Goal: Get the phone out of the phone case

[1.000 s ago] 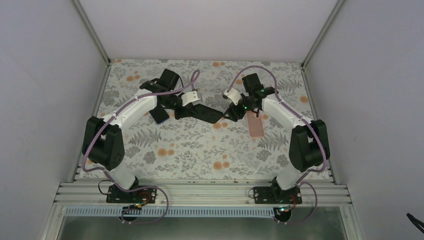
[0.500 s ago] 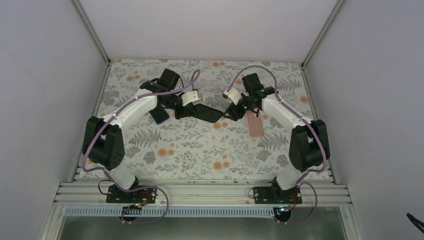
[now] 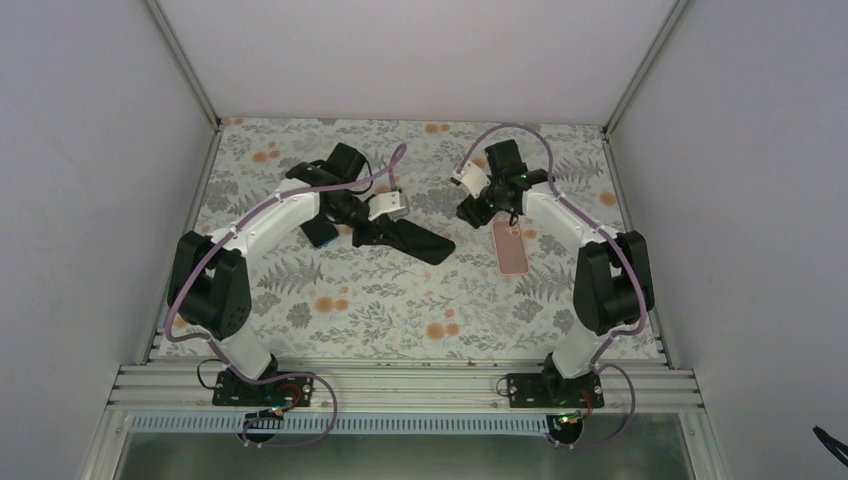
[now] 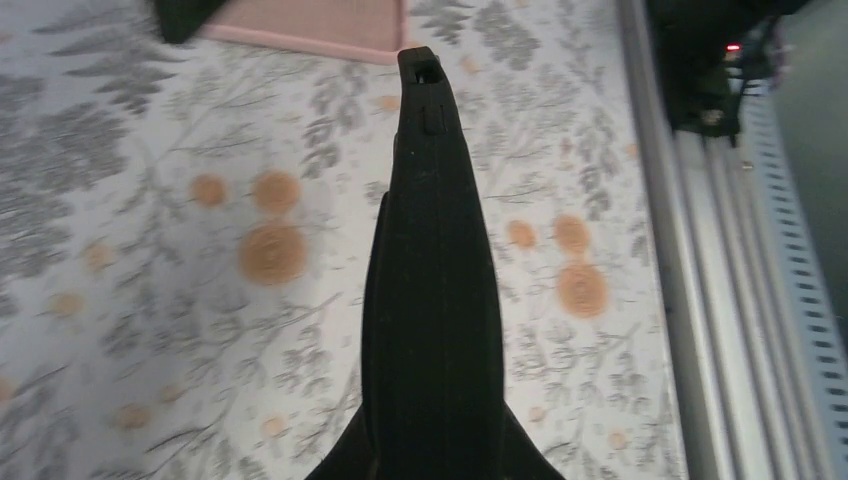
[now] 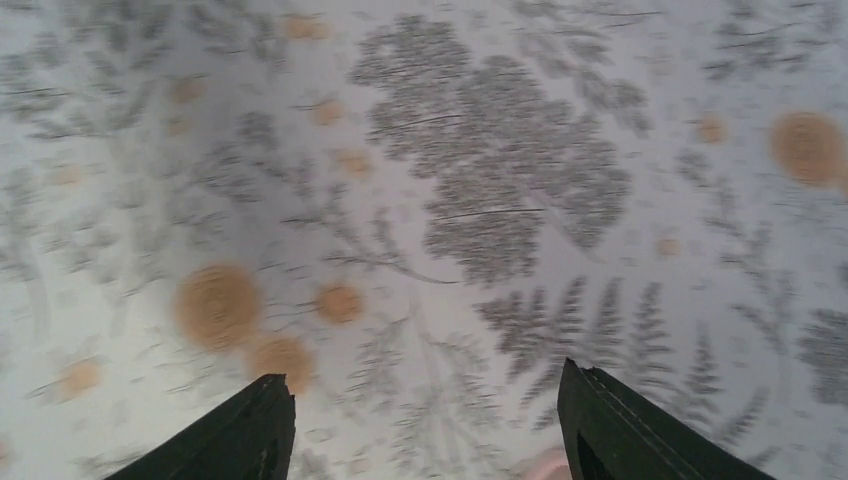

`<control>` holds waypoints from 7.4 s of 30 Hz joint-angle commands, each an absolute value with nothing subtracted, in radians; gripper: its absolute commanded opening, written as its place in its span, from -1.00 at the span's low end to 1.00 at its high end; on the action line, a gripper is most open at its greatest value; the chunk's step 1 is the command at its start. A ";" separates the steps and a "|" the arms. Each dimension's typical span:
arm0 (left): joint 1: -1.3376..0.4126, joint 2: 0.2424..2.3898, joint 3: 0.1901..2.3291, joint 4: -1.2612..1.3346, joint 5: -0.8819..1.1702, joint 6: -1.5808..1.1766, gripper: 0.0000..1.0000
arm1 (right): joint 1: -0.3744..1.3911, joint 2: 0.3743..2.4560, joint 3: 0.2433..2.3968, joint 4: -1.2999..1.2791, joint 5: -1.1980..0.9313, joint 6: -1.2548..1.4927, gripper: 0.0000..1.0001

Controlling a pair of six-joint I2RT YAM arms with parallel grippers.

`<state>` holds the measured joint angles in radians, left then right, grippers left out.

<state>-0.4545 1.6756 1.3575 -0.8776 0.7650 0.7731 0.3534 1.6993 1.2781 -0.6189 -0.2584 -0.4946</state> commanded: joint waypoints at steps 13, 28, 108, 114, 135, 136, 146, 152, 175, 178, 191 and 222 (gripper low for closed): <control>-0.475 1.643 1.355 -0.838 0.823 0.784 -0.95 | 0.303 1.605 1.363 -0.805 -0.518 -0.694 0.42; -0.476 1.640 1.365 -0.839 0.822 0.776 -0.95 | 0.314 1.501 1.159 -0.797 -0.595 -0.719 0.32; -0.484 1.649 1.366 -0.850 0.839 0.782 -0.95 | 0.358 1.536 1.154 -0.750 -0.536 -0.695 0.30; -0.487 1.649 1.371 -0.865 0.876 0.795 -0.95 | 0.359 1.544 1.162 -0.722 -0.522 -0.677 0.28; -0.486 1.655 1.409 -0.955 0.996 0.865 -0.95 | 0.431 1.712 1.393 -0.674 -0.410 -0.596 0.25; -0.486 1.656 1.410 -0.955 0.997 0.867 -0.95 | 0.435 1.717 1.404 -0.681 -0.410 -0.595 0.25; -0.486 1.663 1.420 -0.980 1.016 0.886 -0.95 | 0.451 1.746 1.453 -0.692 -0.407 -0.600 0.27; -0.486 1.670 1.433 -1.002 1.035 0.899 -0.95 | 0.469 1.759 1.479 -0.710 -0.427 -0.606 0.29; -0.483 1.673 1.447 -1.015 1.049 0.909 -0.95 | 0.568 1.823 1.616 -0.907 -0.725 -0.690 0.46; -0.480 1.654 1.436 -0.963 0.999 0.863 -0.95 | 0.571 1.892 1.685 -1.098 -0.904 -0.852 0.46; -0.474 1.524 1.359 -0.688 0.748 0.725 -0.95 | 0.678 1.962 1.631 -1.287 -1.136 -1.039 0.35; -0.615 1.574 1.358 -0.412 0.590 0.625 -0.95 | 0.772 2.040 1.812 -1.287 -1.257 -0.901 0.26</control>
<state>-0.5621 1.5242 1.2999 -1.0935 0.5404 0.6964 0.6075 2.0563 1.7313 -1.3102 -0.7338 -1.0313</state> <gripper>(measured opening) 0.118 0.696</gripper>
